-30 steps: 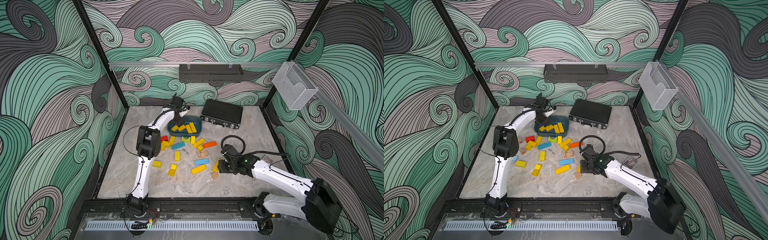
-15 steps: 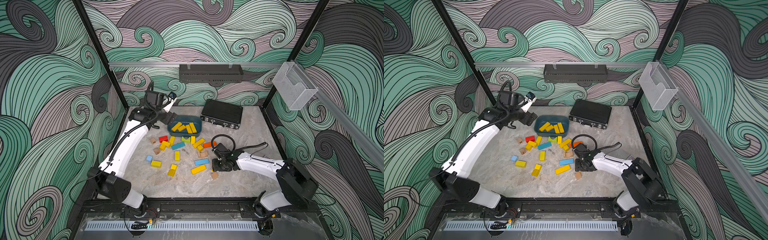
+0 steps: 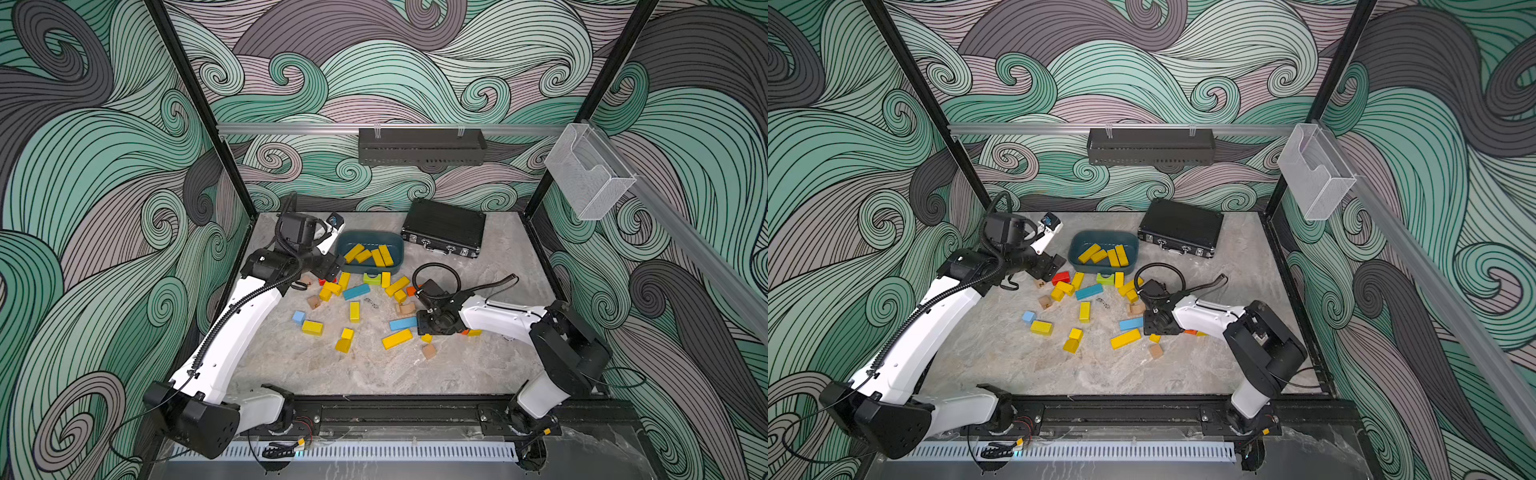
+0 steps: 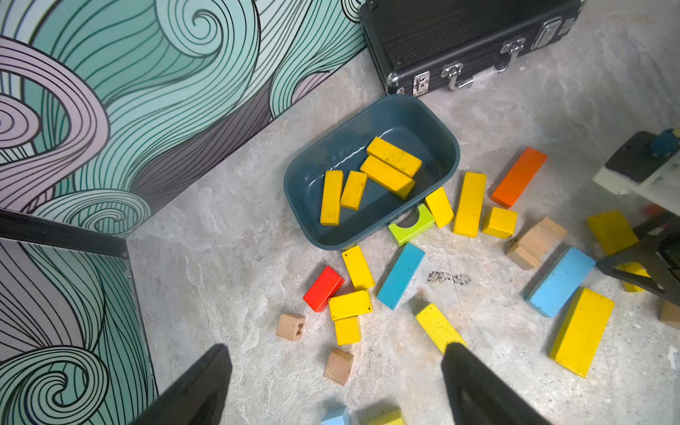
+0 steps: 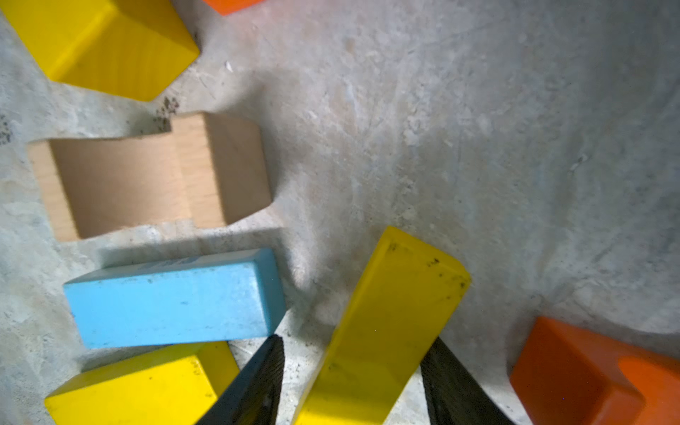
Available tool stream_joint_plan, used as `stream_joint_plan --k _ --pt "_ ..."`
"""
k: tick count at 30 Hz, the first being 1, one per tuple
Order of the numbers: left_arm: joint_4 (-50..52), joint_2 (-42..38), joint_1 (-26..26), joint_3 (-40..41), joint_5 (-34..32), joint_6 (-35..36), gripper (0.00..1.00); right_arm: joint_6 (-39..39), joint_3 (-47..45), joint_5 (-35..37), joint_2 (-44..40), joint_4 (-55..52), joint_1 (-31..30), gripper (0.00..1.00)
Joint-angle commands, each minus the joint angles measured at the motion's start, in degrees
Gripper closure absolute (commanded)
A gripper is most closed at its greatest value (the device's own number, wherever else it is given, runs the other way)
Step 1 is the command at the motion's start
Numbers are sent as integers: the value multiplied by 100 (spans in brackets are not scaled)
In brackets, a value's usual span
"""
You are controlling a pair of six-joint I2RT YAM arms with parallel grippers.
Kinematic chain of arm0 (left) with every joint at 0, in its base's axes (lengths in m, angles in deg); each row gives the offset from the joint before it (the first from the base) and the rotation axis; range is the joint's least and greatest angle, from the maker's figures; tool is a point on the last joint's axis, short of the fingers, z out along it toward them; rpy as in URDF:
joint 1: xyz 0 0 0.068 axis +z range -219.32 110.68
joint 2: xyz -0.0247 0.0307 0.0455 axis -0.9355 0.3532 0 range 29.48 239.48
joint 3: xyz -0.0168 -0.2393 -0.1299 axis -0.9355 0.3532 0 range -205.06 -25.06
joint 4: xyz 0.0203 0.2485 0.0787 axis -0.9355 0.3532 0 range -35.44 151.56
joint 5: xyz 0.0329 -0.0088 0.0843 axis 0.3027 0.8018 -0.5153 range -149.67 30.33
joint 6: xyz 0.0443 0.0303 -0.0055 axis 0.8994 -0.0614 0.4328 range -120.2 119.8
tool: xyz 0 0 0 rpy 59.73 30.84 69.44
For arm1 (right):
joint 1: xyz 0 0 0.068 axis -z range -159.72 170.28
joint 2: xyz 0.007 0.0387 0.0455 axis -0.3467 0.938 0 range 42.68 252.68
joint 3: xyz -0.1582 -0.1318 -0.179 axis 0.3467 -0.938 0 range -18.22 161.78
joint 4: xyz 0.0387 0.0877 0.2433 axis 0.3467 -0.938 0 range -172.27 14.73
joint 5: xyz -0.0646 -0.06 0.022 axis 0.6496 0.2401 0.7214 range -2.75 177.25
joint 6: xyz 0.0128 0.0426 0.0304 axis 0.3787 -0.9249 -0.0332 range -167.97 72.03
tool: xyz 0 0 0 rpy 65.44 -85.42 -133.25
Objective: Pick out the yellow building blocks
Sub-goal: Pick up the building block from the center of the board.
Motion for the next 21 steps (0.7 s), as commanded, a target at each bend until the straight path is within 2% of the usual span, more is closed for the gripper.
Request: stream_joint_plan --k 1,11,17,21 --pt "-104 -102 28 50 84 -26 10 59 48 130 289 -197 -6 41" --pt "-26 -183 26 411 136 0 10 406 107 642 492 -752 -33 55" --pt "90 -263 33 488 54 78 11 550 61 807 413 -834 -36 71" --pt "136 -406 27 606 65 171 11 659 121 808 409 -834 -39 74"
